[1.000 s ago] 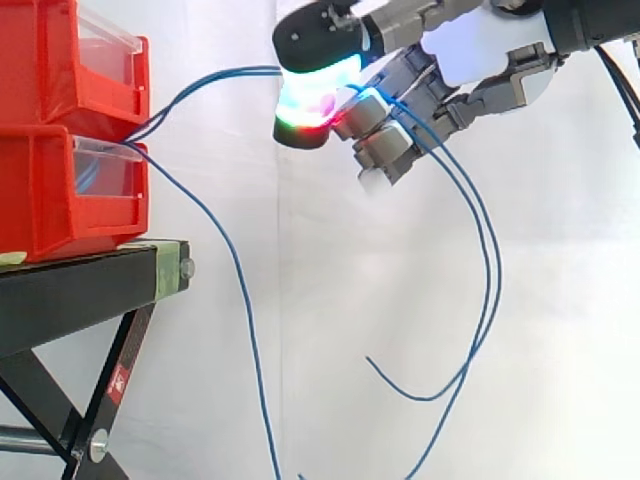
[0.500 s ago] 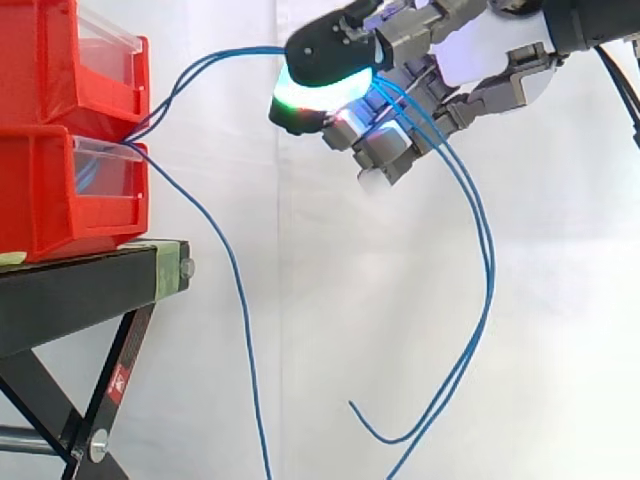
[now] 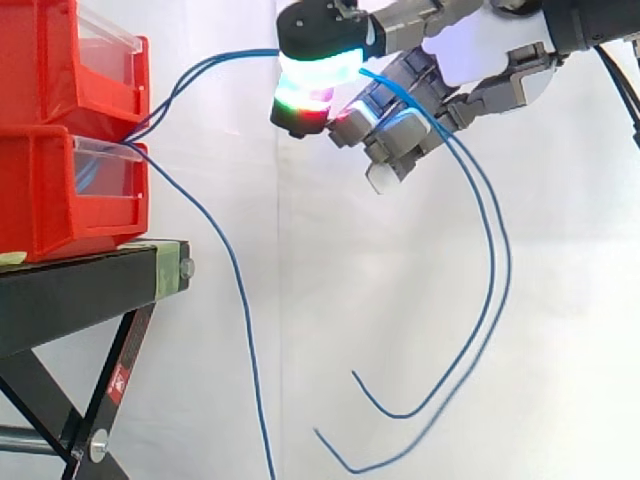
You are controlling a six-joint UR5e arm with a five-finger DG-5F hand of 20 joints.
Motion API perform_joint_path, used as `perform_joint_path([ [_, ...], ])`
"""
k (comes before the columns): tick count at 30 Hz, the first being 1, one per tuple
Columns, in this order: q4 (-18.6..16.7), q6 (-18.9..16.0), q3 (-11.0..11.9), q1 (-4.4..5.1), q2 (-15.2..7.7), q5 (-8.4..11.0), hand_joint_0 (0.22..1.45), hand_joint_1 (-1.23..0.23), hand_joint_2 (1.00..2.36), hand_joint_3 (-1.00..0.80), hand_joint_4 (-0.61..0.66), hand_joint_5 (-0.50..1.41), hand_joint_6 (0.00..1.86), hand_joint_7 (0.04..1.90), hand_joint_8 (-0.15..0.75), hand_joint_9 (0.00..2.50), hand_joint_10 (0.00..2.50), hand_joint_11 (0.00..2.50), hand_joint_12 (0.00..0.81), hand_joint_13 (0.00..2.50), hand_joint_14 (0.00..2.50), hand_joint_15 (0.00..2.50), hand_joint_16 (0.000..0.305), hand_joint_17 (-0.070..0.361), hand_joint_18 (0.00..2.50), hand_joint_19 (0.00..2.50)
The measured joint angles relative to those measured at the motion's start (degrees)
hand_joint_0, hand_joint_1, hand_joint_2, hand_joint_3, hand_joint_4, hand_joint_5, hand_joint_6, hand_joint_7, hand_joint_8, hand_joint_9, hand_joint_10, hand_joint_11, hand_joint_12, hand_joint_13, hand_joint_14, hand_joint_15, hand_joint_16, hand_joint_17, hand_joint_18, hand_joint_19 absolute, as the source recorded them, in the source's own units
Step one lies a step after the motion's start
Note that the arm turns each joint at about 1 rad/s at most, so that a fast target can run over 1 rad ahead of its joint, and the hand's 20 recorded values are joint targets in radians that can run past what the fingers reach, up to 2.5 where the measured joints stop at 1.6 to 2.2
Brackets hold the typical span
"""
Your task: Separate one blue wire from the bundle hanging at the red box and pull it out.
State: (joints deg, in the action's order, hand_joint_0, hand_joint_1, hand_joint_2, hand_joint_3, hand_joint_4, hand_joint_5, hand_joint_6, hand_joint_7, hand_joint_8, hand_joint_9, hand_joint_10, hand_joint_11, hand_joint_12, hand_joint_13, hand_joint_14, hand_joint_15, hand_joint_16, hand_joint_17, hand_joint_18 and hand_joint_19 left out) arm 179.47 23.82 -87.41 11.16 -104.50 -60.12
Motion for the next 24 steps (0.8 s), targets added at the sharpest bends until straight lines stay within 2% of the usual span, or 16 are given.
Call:
perform_joint_path([
  [8, 0.08, 0.00, -0.02, 0.00, 0.00, 0.00, 0.48, -0.55, 1.00, -0.50, 0.25, -0.23, 0.81, 1.24, 0.393, 1.06, 0.01, 1.64, 0.422, 1.27, 0.19, 1.58, 0.070, 0.157, 0.76, 0.81],
  [12, 0.13, -0.01, -0.02, 0.00, 0.00, 0.00, 0.53, -0.62, 1.00, -0.49, 0.24, -0.22, 0.81, 1.25, 0.373, 1.09, 0.01, 1.66, 0.393, 1.28, 0.13, 1.62, 0.065, 0.146, 0.74, 0.83],
  [18, 0.17, -0.08, -0.02, 0.00, 0.00, 0.00, 0.61, -0.65, 1.01, -0.38, 0.23, -0.20, 0.83, 1.26, 0.347, 1.18, 0.01, 1.67, 0.369, 1.33, 0.11, 1.66, 0.059, 0.133, 0.75, 0.84],
  [24, 0.23, -0.09, -0.01, 0.00, 0.00, 0.00, 0.62, -0.68, 1.02, -0.33, 0.22, -0.20, 0.84, 1.26, 0.350, 1.19, 0.01, 1.69, 0.363, 1.33, 0.11, 1.67, 0.059, 0.132, 0.76, 0.84],
])
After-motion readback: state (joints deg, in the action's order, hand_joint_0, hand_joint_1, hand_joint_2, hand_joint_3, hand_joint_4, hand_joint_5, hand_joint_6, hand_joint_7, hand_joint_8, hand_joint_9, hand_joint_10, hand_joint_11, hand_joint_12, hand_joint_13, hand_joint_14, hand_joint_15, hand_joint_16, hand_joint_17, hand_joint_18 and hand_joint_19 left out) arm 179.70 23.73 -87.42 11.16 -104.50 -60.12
